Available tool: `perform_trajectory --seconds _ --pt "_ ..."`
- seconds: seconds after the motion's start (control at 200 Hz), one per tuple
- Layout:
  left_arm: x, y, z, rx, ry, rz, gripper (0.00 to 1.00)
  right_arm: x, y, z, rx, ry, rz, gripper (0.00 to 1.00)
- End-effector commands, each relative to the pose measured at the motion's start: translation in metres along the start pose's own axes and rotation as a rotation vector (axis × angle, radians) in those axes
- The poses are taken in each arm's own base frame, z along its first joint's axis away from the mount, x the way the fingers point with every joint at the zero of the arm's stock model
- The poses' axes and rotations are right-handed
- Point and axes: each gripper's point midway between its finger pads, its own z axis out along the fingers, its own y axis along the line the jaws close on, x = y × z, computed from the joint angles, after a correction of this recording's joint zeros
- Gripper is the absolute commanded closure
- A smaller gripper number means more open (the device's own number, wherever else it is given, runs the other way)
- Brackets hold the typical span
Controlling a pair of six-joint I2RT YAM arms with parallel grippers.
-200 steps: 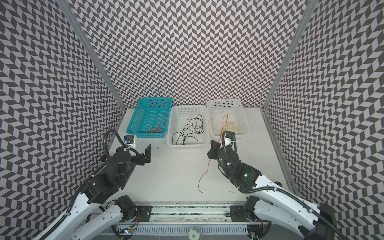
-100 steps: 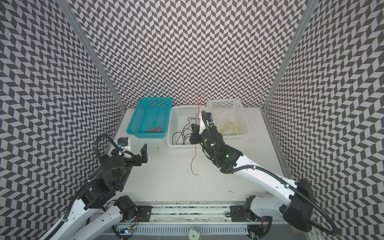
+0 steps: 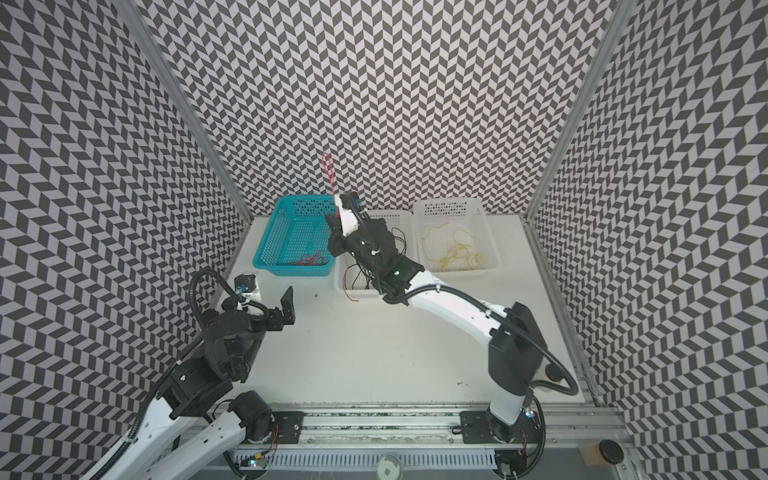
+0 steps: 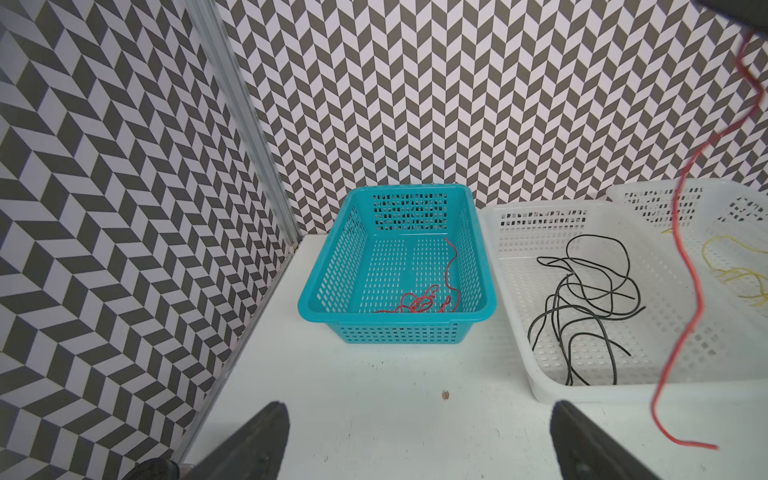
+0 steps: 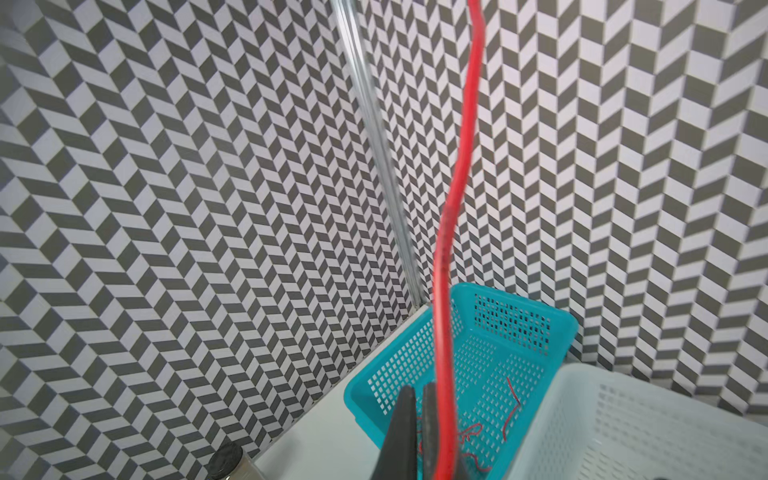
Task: Untangle the cables
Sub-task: 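Carry the red wire with the right gripper over to the teal basket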
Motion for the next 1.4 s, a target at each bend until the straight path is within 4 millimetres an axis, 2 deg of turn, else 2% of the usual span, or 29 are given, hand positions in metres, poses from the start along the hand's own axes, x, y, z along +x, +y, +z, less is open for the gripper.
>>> perform_trajectory --seconds 0.0,0.27,0.351,0.421,0.436,0.451,0.541,0.586,0.696,0.836,0.921,1.102,1.397 --pt "-0.002 0.006 0.001 -0.029 -0.015 0.0 0.0 -0.012 0.014 0.025 -0.107 -0.093 -0.039 1.0" --pt "-0.004 0.011 -0.002 -0.054 -0.029 0.0 0.0 -0.004 0.01 0.094 -0.176 -0.162 -0.02 1.0" --pt "-0.003 0.011 -0.001 -0.055 -0.029 0.003 0.0 -0.006 0.011 0.108 -0.199 -0.219 -0.041 1.0" --pt "-0.002 0.01 -0.001 -0.053 -0.028 0.006 0.0 0.0 0.006 0.12 -0.186 -0.258 -0.047 1.0" --pt "-0.006 0.013 -0.006 -0.049 -0.052 -0.01 0.0 0.003 0.005 0.123 -0.185 -0.262 -0.045 1.0" --pt "-0.007 0.013 -0.007 -0.048 -0.055 -0.011 0.0 -0.002 0.005 0.124 -0.184 -0.282 -0.045 1.0" --pt "-0.007 0.012 -0.006 -0.042 -0.057 -0.011 0.0 0.012 -0.007 0.135 -0.154 -0.316 -0.052 1.0" --pt "-0.007 0.012 -0.007 -0.04 -0.057 -0.009 0.0 0.014 -0.01 0.137 -0.147 -0.341 -0.063 1.0" --pt "-0.007 0.011 -0.007 -0.036 -0.063 -0.01 0.0 0.039 -0.031 0.143 -0.091 -0.336 -0.07 1.0" --pt "-0.008 0.01 -0.006 -0.028 -0.068 -0.008 0.0 0.075 -0.048 0.149 -0.088 -0.278 -0.05 1.0" --pt "-0.008 0.009 -0.006 -0.023 -0.07 -0.009 0.0 0.096 -0.044 0.152 -0.118 -0.233 -0.039 1.0" --pt "-0.009 0.011 -0.009 -0.024 -0.083 -0.013 0.0 0.126 -0.032 0.151 -0.128 -0.152 -0.037 1.0" --pt "-0.008 0.01 -0.009 -0.012 -0.087 -0.013 0.0 0.173 -0.042 0.142 -0.081 0.035 0.064 1.0"
